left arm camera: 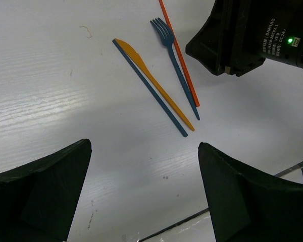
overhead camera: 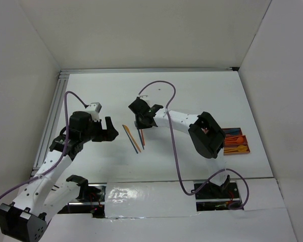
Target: Sort the eating utensils into containers
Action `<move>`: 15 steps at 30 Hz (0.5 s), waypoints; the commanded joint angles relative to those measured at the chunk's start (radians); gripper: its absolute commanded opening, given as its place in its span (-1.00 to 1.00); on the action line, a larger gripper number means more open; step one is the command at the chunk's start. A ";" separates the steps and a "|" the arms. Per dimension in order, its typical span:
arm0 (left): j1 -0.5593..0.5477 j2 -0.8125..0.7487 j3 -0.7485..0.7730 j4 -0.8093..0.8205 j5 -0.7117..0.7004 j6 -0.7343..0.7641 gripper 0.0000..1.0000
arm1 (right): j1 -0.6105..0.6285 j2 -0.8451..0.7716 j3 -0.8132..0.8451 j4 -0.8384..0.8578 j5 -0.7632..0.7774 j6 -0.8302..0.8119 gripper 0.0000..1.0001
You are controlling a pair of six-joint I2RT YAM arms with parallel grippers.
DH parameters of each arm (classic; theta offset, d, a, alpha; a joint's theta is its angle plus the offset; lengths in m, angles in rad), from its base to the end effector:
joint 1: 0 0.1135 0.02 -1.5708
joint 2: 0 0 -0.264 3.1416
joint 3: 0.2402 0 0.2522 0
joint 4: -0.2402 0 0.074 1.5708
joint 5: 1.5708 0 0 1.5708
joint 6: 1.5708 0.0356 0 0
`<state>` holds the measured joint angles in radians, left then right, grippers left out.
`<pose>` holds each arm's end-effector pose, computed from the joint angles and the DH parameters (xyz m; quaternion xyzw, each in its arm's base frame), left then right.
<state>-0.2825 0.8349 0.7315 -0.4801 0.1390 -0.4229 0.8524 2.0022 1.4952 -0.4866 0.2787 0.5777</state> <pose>0.1752 -0.0560 0.2834 -0.0288 0.8786 -0.2207 0.4225 0.2922 0.3193 0.1961 -0.0908 0.9458 0.0843 0.3001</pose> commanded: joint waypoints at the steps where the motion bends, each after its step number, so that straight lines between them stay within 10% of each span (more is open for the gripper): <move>1: -0.003 -0.020 0.028 0.011 0.001 0.004 1.00 | 0.002 0.015 0.037 -0.015 0.043 -0.013 -0.24; 15: -0.001 -0.002 0.025 0.021 -0.001 0.013 1.00 | 0.000 0.115 0.046 -0.006 0.002 -0.027 -0.29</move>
<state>-0.2825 0.8337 0.7315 -0.4793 0.1383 -0.4217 0.8524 2.0918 1.5002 -0.4908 0.2802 0.5716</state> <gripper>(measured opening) 0.997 0.359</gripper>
